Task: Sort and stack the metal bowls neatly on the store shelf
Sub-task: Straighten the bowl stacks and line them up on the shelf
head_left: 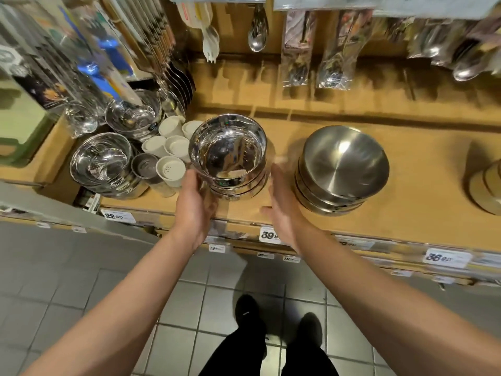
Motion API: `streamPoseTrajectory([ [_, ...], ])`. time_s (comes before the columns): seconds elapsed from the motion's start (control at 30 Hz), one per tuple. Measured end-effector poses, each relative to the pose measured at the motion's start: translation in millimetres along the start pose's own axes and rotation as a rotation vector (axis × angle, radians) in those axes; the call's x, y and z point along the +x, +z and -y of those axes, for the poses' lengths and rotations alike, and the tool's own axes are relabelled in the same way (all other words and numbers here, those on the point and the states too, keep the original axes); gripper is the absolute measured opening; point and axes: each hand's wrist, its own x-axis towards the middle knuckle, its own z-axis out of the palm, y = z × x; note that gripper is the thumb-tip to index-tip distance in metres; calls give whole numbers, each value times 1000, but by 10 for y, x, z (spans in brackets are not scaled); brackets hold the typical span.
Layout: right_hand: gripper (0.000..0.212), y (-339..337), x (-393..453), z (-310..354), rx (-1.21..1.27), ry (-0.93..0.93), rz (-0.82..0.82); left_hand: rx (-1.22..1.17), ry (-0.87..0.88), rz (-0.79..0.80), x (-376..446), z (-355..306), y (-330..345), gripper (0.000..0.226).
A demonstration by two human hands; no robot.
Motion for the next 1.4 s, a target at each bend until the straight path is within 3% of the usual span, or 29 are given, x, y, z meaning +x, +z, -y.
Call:
streamPoseTrajectory([
  [0.1,64,-176,-368,-100,-1,106,8,44,-14,-93,-245,161,41,35],
  [0.2,52,-546,-661,-179,-16,186,-27,125,-70,-197,-547,400,171,29],
  [0.3,24,-1092,-836,-192,-45,219,-114,184,-104,-120,-751,629,435,26],
  [0.57,23,-2060,-739,223,-64,53,-329,130,9,145,-568,586,1322,23],
  [0.67,37,-2055,-504,423,-5,21,-314,59,3,149,-465,562,1428,36],
  [0.77,29,-1969,-292,532,39,39,-247,15,-31,172,-372,576,1456,31],
  [0.97,33,-1856,-145,461,-62,-11,-174,55,-54,187,-170,536,1442,29],
  [1.2,22,-1708,-83,351,-31,-42,-214,28,-87,129,-55,479,1298,30],
  [1.4,24,-1507,-47,352,-38,-42,-212,4,-34,188,-44,448,1159,23],
])
